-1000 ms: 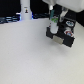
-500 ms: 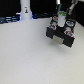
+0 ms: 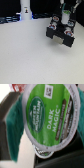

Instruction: Open the kcup holder, insert the kcup into the holder, and close the kcup holder

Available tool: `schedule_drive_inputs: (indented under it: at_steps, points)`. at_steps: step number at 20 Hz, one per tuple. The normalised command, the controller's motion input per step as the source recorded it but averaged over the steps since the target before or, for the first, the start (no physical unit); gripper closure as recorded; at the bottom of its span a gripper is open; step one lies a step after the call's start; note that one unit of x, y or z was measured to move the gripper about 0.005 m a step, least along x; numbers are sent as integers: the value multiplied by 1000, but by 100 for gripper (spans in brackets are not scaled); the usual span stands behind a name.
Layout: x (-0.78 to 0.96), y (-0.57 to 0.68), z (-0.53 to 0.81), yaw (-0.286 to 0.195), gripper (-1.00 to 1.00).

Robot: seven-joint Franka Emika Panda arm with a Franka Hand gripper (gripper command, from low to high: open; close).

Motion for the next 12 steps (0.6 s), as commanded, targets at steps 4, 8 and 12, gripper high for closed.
schedule_drive_inputs:
  at_steps: [4,8,12]
  points:
    - [-244,220,-104,113,100]
    - [-82,20,-263,60,100]
    - [-87,2,-295,54,100]
